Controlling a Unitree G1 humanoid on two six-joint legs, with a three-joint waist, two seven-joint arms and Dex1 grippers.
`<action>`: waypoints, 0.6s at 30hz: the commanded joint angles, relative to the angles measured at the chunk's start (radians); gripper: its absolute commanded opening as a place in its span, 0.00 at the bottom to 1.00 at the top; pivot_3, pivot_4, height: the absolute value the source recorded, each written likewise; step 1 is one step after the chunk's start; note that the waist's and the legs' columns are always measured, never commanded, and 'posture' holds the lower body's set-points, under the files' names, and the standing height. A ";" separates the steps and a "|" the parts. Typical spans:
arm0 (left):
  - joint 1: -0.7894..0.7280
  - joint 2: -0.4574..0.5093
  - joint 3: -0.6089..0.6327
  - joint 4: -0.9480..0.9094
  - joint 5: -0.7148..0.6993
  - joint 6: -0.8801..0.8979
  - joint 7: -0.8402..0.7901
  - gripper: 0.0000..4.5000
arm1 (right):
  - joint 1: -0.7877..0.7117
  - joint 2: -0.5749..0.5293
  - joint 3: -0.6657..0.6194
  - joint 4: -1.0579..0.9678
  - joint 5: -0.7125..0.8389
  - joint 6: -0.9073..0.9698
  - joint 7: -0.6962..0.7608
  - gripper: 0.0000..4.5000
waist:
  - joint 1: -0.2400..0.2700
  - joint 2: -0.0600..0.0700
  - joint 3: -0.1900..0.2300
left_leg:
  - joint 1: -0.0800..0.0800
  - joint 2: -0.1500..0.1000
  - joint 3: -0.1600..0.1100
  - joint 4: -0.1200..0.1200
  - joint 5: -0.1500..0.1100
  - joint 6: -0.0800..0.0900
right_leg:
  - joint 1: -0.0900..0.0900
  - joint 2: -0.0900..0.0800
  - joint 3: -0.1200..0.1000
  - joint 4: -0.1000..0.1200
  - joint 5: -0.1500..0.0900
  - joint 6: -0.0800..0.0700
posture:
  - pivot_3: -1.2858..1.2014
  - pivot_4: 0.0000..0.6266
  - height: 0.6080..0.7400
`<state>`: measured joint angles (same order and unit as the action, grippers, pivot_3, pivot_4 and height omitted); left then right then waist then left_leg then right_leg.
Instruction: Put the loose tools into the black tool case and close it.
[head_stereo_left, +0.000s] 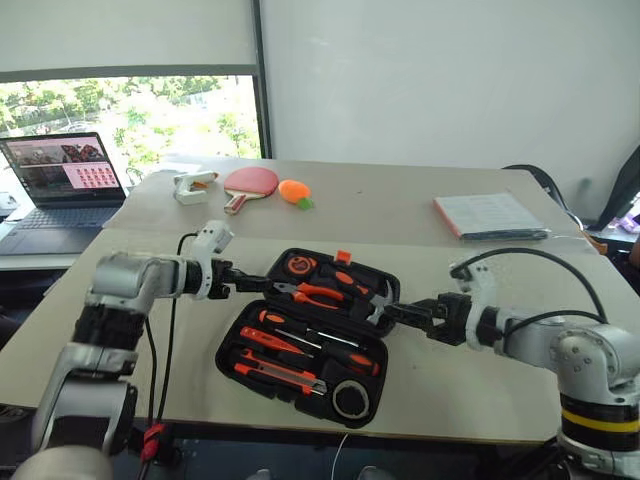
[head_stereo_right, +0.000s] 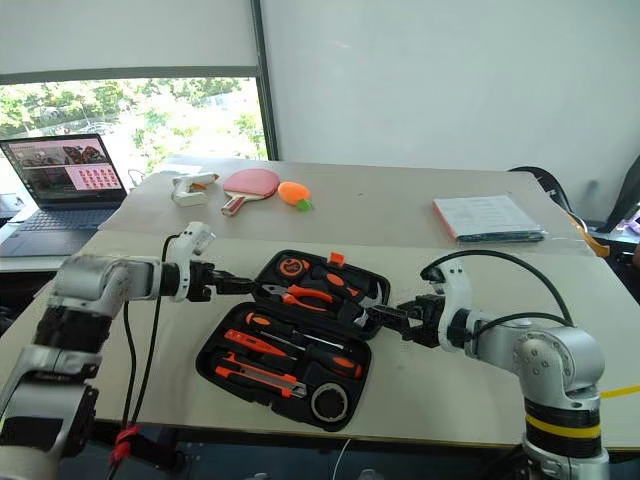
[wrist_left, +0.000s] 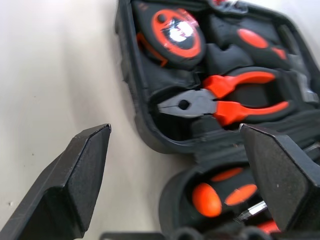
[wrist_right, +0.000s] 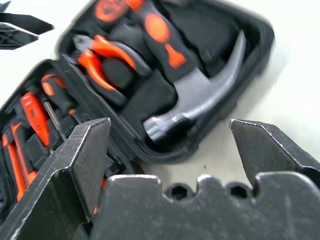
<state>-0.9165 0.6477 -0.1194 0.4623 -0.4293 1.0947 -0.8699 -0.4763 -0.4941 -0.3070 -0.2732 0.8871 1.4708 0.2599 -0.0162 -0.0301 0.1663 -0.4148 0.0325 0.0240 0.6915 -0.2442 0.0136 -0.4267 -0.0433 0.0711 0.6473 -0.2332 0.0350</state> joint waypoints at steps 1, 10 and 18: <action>-0.074 -0.020 -0.043 0.085 0.047 -0.022 -0.041 0.98 | -0.039 0.035 -0.061 0.006 -0.002 0.084 -0.049 0.99 | 0.000 0.000 0.000 | -0.001 0.000 0.000 0.000 0.000 0.000 | -0.001 0.000 0.000 0.000 0.000 0.000 | 0.52 0.24 0.98; -0.154 -0.086 -0.056 0.228 0.105 -0.071 -0.092 0.99 | -0.098 0.108 -0.083 0.097 -0.072 0.127 -0.083 0.94 | -0.002 0.000 0.000 | -0.002 0.000 0.000 0.000 0.000 0.000 | -0.002 0.000 0.000 0.000 0.000 0.000 | 0.52 0.24 0.98; -0.183 -0.120 -0.055 0.297 0.135 -0.078 -0.111 0.76 | -0.108 0.104 -0.034 0.152 -0.128 0.075 -0.053 0.36 | -0.004 0.000 0.000 | -0.003 0.000 0.000 0.000 0.000 0.000 | -0.002 0.000 0.000 0.000 0.000 0.000 | 0.52 0.24 0.98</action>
<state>-1.0667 0.5317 -0.1904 0.7623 -0.2957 1.0228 -0.9624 -0.5664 -0.3794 -0.3440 -0.1191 0.7695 1.5728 0.1947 -0.0199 -0.0301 0.1663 -0.4173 0.0322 0.0237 0.6915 -0.2442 0.0136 -0.4289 -0.0434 0.0711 0.6474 -0.2331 0.0352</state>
